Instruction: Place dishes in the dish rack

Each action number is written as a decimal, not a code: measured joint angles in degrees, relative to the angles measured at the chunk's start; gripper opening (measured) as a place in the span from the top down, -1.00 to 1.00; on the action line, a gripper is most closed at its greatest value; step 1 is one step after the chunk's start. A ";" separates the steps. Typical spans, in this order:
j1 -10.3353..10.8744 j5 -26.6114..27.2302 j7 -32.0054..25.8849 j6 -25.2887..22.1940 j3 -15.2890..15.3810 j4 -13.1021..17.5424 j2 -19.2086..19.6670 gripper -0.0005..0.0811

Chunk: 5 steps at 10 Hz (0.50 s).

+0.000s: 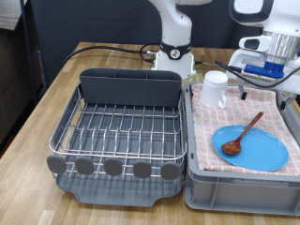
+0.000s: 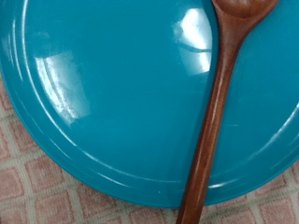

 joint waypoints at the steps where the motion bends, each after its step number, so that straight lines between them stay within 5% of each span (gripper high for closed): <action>1: 0.02 -0.77 0.13 1.22 -0.17 0.36 1.01 -0.98; 5: 0.19 -2.41 0.56 2.32 -0.53 0.94 2.36 -0.98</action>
